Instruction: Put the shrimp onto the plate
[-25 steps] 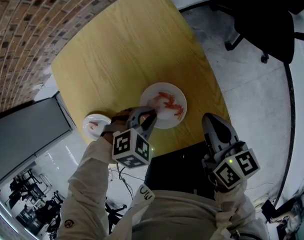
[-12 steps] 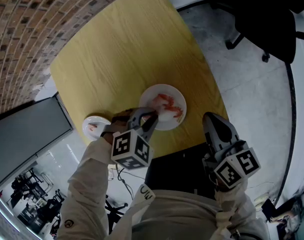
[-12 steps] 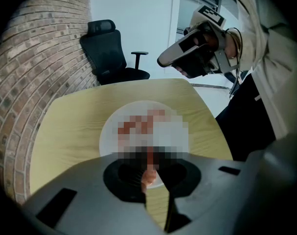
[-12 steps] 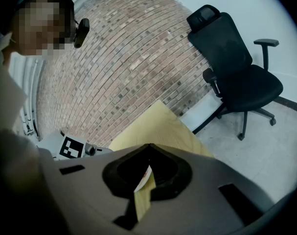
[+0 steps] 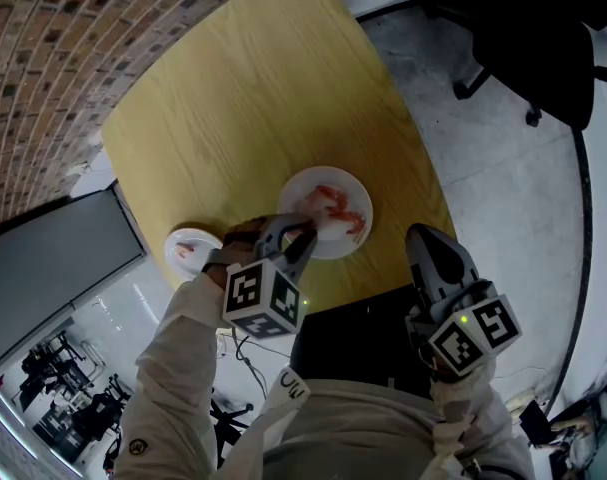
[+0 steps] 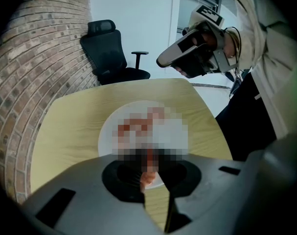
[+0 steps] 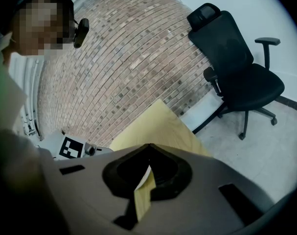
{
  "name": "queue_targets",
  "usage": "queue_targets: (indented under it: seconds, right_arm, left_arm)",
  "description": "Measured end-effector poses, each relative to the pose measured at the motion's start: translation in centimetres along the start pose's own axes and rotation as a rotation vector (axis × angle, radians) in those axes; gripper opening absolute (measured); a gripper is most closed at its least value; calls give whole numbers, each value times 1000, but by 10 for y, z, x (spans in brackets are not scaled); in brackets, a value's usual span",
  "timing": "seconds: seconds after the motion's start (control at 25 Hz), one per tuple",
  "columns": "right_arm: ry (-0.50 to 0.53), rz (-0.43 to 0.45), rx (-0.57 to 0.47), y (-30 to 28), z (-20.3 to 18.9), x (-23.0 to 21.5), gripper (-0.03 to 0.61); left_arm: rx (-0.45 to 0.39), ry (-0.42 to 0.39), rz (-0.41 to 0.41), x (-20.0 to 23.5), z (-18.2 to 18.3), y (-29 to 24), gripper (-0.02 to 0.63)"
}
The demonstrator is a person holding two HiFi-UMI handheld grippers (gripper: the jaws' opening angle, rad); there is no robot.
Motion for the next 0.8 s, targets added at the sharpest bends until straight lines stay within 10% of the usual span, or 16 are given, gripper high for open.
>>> queue_targets:
  seconds: [0.8]
  right_arm:
    - [2, 8, 0, 2, -7, 4, 25]
  left_arm:
    - [-32, -8, 31, -3, 2, 2, 61]
Point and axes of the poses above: the fingertips, and each gripper's own axes: y backward along the fingers, x to its left, z out of its top, the point moved 1 cm from there along y, backward along the fingers, and after that the axes turned 8 degrees about -y, right-handed, at the moved point
